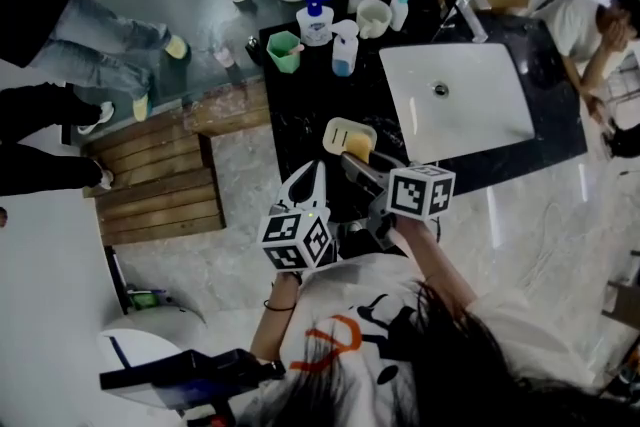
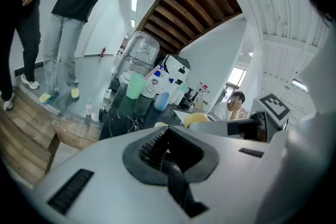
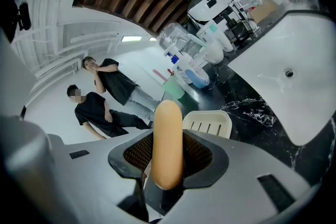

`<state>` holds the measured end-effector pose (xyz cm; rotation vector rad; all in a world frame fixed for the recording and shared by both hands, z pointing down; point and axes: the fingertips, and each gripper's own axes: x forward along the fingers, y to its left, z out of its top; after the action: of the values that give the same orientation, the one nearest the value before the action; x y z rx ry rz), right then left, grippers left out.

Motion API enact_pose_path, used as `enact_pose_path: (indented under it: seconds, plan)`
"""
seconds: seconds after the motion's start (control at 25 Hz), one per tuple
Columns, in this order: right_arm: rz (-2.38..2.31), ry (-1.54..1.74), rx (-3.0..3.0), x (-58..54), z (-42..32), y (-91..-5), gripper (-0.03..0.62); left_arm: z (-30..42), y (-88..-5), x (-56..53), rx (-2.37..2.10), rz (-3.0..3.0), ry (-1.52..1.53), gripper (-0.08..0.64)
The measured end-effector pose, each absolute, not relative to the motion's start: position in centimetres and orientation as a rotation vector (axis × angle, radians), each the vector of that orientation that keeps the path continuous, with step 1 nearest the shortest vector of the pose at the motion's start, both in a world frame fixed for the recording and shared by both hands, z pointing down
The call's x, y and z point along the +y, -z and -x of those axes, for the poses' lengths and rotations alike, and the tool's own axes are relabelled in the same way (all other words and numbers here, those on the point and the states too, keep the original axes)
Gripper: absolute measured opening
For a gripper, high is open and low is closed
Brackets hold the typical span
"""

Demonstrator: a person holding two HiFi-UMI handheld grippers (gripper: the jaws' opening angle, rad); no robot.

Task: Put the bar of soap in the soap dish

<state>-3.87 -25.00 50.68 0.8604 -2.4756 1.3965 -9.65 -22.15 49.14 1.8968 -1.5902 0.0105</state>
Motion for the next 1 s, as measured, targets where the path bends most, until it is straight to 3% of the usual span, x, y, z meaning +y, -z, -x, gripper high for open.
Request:
enact_pose_path:
  seconds: [1.0]
  plan:
    - [-0.744, -1.144, -2.304, -29.0, 4.5, -54.3, 0.164, 13.0, -49.8, -25.8, -1.570, -1.901, -0.004, 0.002]
